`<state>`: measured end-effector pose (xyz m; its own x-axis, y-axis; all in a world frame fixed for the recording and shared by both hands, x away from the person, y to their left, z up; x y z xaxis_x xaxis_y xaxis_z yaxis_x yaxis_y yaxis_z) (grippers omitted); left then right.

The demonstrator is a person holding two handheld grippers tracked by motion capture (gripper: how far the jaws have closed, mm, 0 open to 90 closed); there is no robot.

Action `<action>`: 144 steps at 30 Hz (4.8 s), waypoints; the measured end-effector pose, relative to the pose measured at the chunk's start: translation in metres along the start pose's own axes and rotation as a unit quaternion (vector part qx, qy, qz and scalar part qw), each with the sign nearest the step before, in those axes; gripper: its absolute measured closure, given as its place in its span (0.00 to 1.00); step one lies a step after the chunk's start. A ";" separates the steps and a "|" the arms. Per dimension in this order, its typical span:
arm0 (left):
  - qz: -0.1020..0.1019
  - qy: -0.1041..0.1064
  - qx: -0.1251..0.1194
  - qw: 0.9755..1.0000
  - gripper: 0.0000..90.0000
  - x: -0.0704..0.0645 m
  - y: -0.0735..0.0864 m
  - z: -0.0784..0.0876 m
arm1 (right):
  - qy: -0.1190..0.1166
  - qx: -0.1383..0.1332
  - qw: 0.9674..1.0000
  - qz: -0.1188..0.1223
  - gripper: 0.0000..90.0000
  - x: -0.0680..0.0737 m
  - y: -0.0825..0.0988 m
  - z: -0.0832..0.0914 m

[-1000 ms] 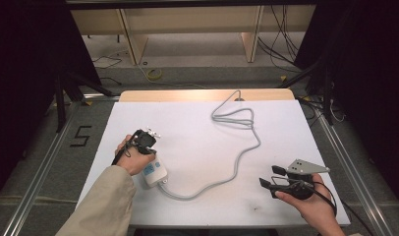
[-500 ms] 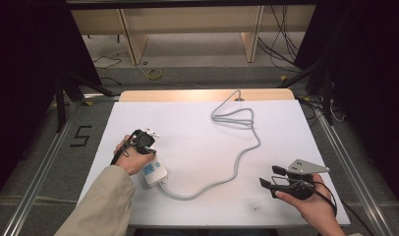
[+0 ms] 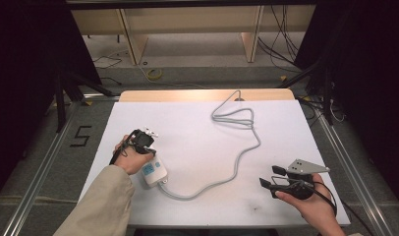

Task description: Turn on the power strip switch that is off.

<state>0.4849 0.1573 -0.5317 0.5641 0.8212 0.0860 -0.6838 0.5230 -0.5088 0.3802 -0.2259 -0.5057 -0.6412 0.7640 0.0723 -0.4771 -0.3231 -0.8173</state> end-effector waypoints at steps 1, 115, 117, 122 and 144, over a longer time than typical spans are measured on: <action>0.002 0.001 0.000 1.000 1.00 0.000 0.000 0.000 | 0.000 0.000 1.000 0.000 0.36 0.000 0.000 0.000; -0.095 0.098 -0.212 0.968 0.19 -0.060 0.003 0.062 | -0.005 -0.008 1.000 -0.002 0.35 0.001 -0.002 0.000; -0.095 0.096 -0.210 0.968 0.19 -0.058 0.007 0.062 | -0.005 -0.008 1.000 -0.002 0.35 0.001 -0.002 0.000; -0.090 0.088 -0.206 0.970 0.18 -0.052 0.015 0.062 | -0.005 -0.008 1.000 -0.001 0.35 0.001 -0.002 0.000; -0.077 0.063 -0.200 0.975 0.18 -0.038 0.041 0.061 | -0.006 -0.008 1.000 0.002 0.35 0.002 -0.002 0.001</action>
<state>0.4075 0.1611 -0.5036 0.7147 0.6929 0.0953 -0.3652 0.4859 -0.7941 0.3792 -0.2247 -0.5037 -0.6507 0.7555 0.0760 -0.4653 -0.3175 -0.8263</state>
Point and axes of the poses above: each handheld gripper's, and its own axes: z roughly backward along the jaws, y roughly out of its underside, x roughly to its left, the point moved 10 cm from there along -z, roughly forward along the jaws
